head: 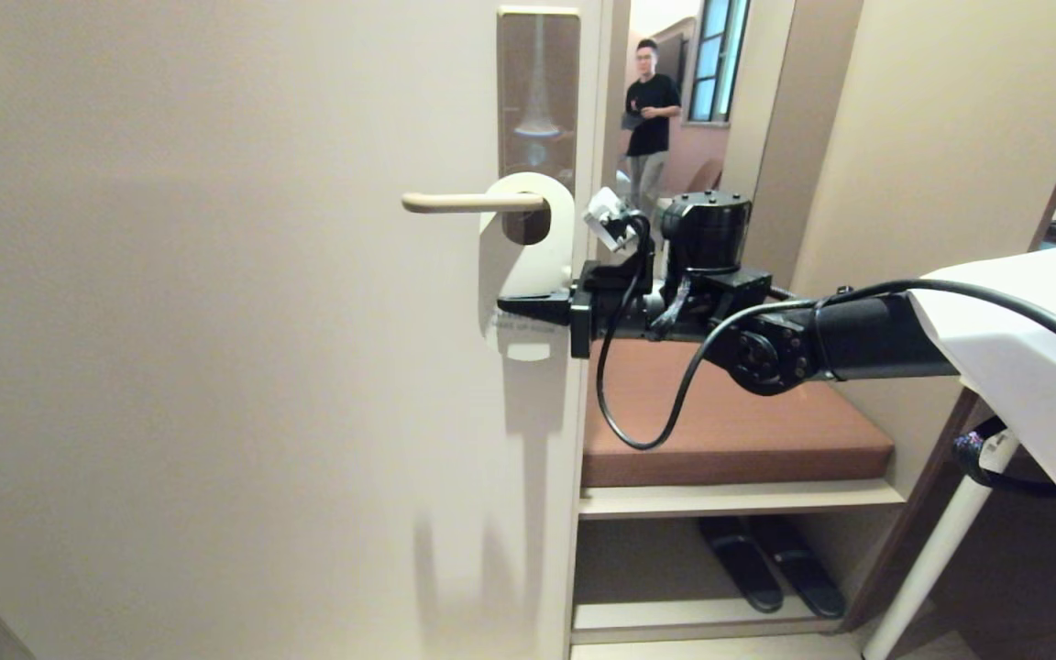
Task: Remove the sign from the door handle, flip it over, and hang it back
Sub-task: Take down the sign
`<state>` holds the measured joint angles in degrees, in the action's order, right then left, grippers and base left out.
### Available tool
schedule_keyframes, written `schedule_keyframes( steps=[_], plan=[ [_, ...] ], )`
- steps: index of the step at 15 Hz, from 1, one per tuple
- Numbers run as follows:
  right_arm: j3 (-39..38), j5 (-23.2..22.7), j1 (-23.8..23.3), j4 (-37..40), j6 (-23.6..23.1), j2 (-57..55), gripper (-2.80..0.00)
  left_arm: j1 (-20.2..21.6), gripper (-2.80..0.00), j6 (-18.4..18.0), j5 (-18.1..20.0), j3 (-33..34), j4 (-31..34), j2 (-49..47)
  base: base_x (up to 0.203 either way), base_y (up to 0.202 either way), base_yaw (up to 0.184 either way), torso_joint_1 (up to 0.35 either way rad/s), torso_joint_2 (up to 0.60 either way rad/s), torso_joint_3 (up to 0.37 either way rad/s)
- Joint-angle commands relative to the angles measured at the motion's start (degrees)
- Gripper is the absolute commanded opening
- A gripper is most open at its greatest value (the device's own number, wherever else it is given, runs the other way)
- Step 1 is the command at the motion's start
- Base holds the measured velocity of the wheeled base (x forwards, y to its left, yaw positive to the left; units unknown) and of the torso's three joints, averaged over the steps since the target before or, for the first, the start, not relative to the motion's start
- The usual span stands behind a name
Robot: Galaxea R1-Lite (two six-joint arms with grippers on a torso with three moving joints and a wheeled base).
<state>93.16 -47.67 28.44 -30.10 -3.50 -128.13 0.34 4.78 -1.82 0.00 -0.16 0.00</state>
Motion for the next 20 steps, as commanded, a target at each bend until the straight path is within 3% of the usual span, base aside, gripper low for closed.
schedule_keyframes(
  steps=[1,20],
  plan=[
    [-1.15,0.89,0.82,-0.20,-0.02,0.97,-2.80,0.01,-2.80,0.05,-0.03,0.00,-0.02,0.00,0.000,0.000,0.000,0.000,0.00,0.000],
    [-6.15,28.81,7.06,-0.22,-1.39,5.43,-2.80,0.01,-2.80,0.05,-0.03,0.00,-0.02,0.00,0.000,0.000,0.000,0.000,0.00,0.000]
  ],
)
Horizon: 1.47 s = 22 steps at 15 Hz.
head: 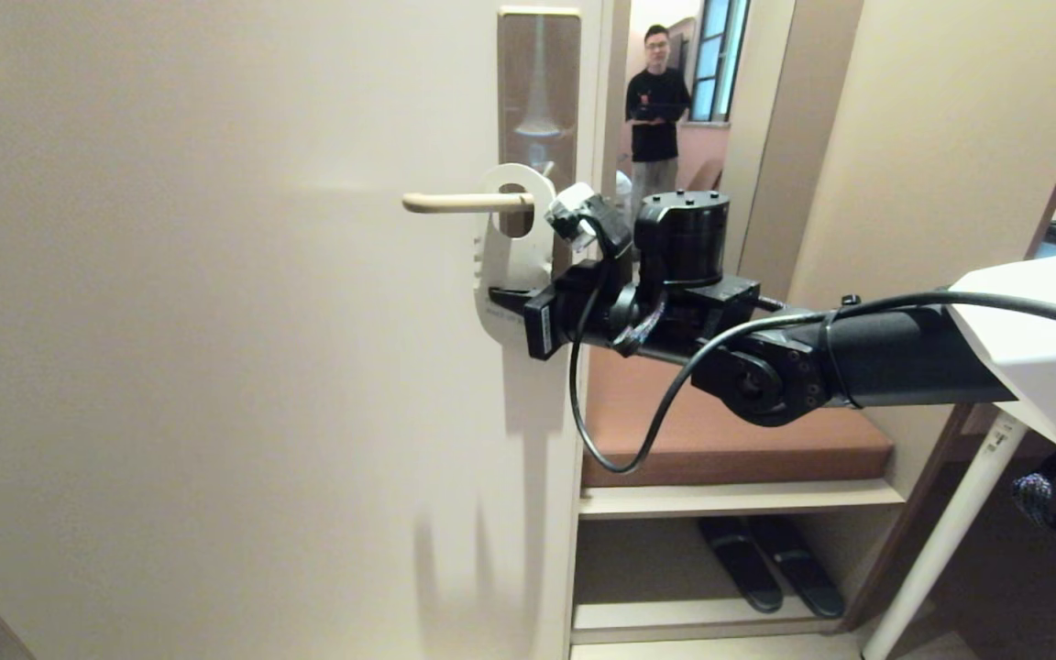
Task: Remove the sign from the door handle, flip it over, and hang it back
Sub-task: Take down the sign
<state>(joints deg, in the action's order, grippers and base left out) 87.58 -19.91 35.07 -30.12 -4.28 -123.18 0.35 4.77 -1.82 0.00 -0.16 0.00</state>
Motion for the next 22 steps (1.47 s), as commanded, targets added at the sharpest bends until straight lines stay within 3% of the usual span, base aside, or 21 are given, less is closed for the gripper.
schedule_keyframes(
  steps=[1,10,16,22],
  plan=[
    [-0.77,2.75,0.97,-0.18,-1.46,0.55,-2.80,0.00,-2.80,0.07,-0.03,0.00,-0.02,0.00,0.000,0.000,0.000,0.000,0.00,0.000],
    [-0.33,18.17,6.25,-0.20,-1.70,-0.72,-2.80,0.00,-2.80,0.07,-0.03,0.00,-0.02,0.00,0.000,0.000,0.000,0.000,0.00,0.000],
    [5.98,22.92,8.51,-0.11,-1.78,-3.87,-2.80,0.00,-2.80,0.07,-0.03,0.00,-0.02,0.00,0.000,0.000,0.000,0.000,0.00,0.000],
    [7.21,30.00,10.59,-0.04,-1.70,-4.87,-2.80,0.00,-2.80,0.07,-0.03,0.00,-0.02,0.00,0.000,0.000,0.000,0.000,0.00,0.000]
  ],
)
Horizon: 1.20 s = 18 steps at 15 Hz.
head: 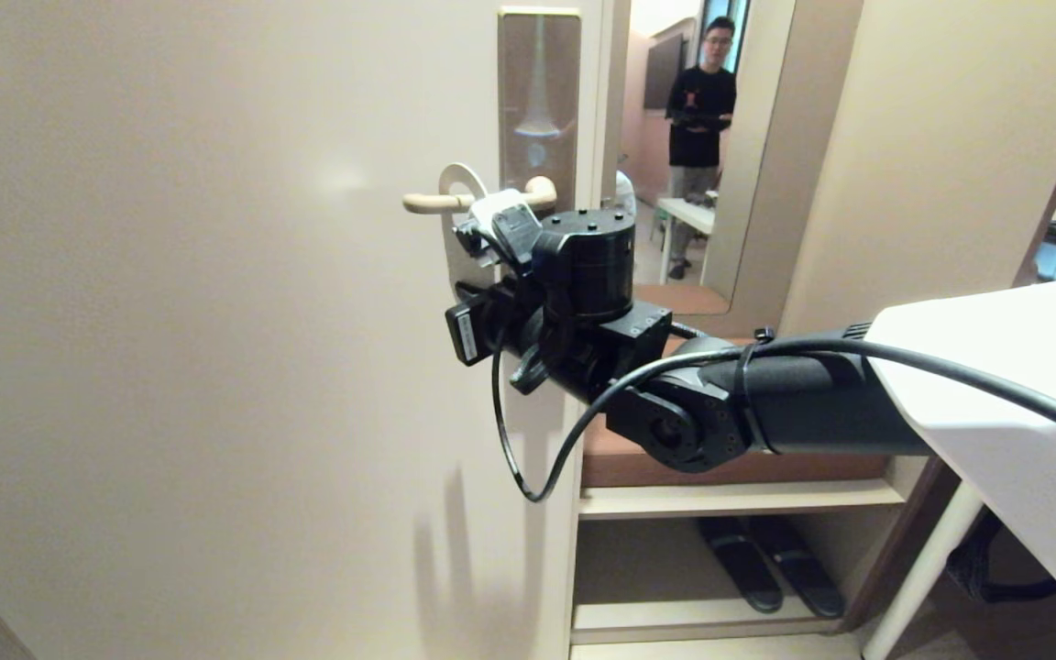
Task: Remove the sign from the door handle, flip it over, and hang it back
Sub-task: Take down the sign
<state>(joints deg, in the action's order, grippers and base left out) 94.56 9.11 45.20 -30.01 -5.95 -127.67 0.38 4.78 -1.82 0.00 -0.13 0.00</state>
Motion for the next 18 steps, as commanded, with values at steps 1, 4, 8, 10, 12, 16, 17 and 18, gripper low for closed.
schedule_keyframes(
  steps=[1,4,8,10,12,16,17,18],
  plan=[
    [0.43,2.37,0.63,-0.14,-0.03,-0.61,-2.80,-0.03,-2.80,0.06,-0.03,0.00,-0.04,0.00,0.000,0.000,0.000,0.000,0.00,0.000],
    [1.40,6.96,1.16,-0.13,0.02,-1.75,-2.80,-0.03,-2.80,0.06,-0.03,0.00,-0.04,0.00,0.000,0.000,0.000,0.000,0.00,0.000],
    [2.91,10.27,1.97,0.04,0.31,-2.79,-2.80,-0.02,-2.80,0.06,-0.03,0.00,-0.04,0.00,0.000,0.000,0.000,0.000,0.00,0.000],
    [4.29,10.45,2.08,0.45,0.55,-3.27,-2.80,-0.03,-2.80,0.06,-0.03,0.00,-0.04,0.00,0.000,0.000,0.000,0.000,0.00,0.000],
    [5.21,11.10,2.08,2.41,1.10,-3.29,-2.80,-0.03,-2.80,0.06,-0.03,0.00,-0.04,0.00,0.000,0.000,0.000,0.000,0.00,0.000],
    [8.30,13.91,2.24,9.23,7.02,-3.21,-2.80,0.02,-2.80,0.06,-0.03,0.00,-0.04,0.00,0.000,0.000,0.000,0.000,0.00,0.000],
    [8.47,14.41,2.37,9.87,7.97,-3.20,-2.80,-0.03,-2.80,0.06,-0.03,0.00,-0.04,0.00,0.000,0.000,0.000,0.000,0.00,0.000],
    [8.53,15.41,2.61,10.05,8.13,-3.20,-2.80,-0.01,-2.80,0.06,-0.03,0.00,-0.04,0.00,0.000,0.000,0.000,0.000,0.00,0.000]
  ],
)
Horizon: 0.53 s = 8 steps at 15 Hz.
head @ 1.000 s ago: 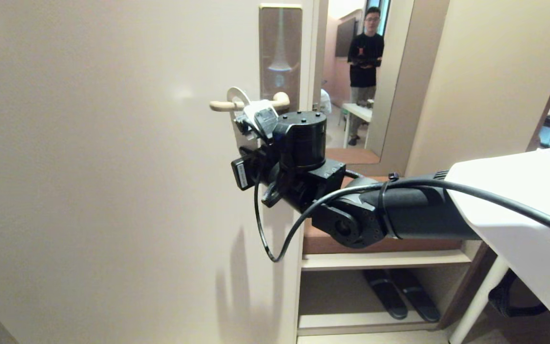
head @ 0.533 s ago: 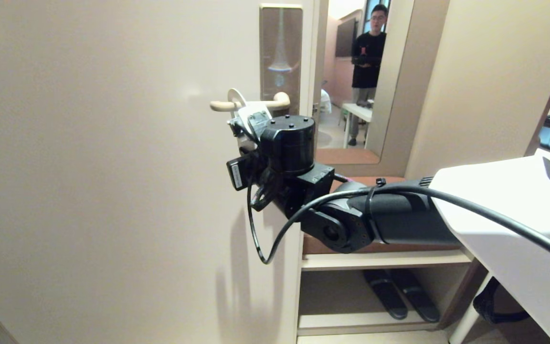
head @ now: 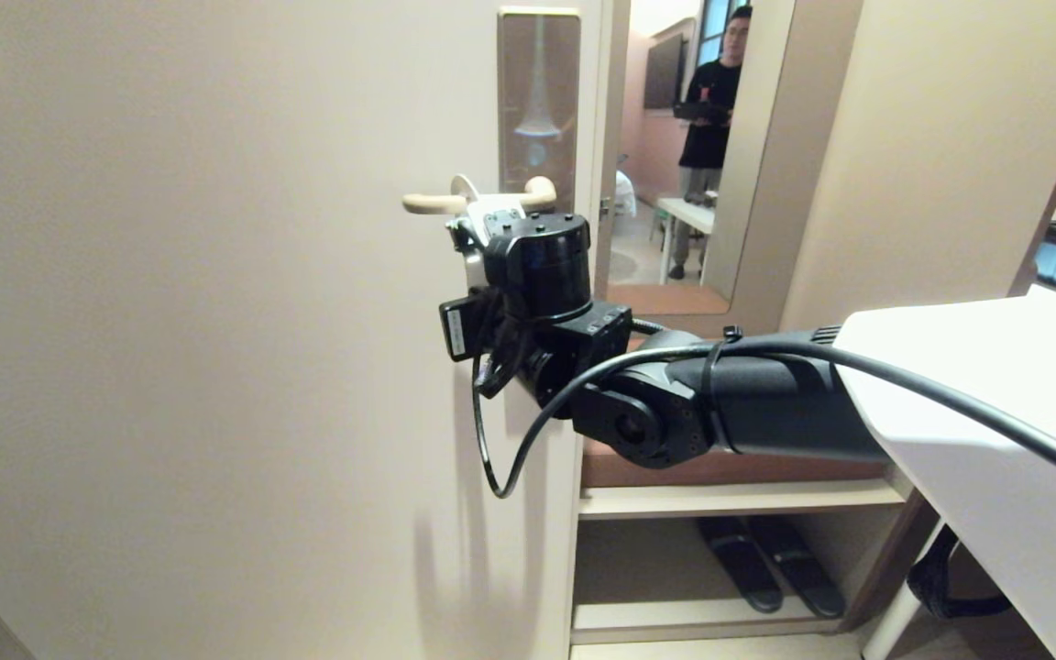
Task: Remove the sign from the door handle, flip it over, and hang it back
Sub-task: Take down the sign
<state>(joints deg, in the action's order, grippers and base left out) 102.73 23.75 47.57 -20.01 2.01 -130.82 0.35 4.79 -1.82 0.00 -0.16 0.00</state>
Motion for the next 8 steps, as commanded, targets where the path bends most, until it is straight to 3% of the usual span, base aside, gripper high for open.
schedule_keyframes(
  steps=[1,5,8],
  plan=[
    [0.37,1.16,0.53,0.06,0.19,-0.05,-2.80,0.00,-2.80,0.04,-0.03,0.00,-0.02,0.00,0.000,0.000,0.000,0.000,0.00,0.000],
    [1.70,1.97,1.90,0.06,0.62,-0.83,-2.80,0.09,-2.80,0.04,-0.03,0.00,-0.02,0.00,0.000,0.000,0.000,0.000,0.00,0.000],
    [2.60,2.04,3.05,1.63,4.93,-0.98,-2.80,0.07,-2.80,0.04,-0.03,0.00,-0.02,0.00,0.000,0.000,0.000,0.000,0.00,0.000]
  ],
)
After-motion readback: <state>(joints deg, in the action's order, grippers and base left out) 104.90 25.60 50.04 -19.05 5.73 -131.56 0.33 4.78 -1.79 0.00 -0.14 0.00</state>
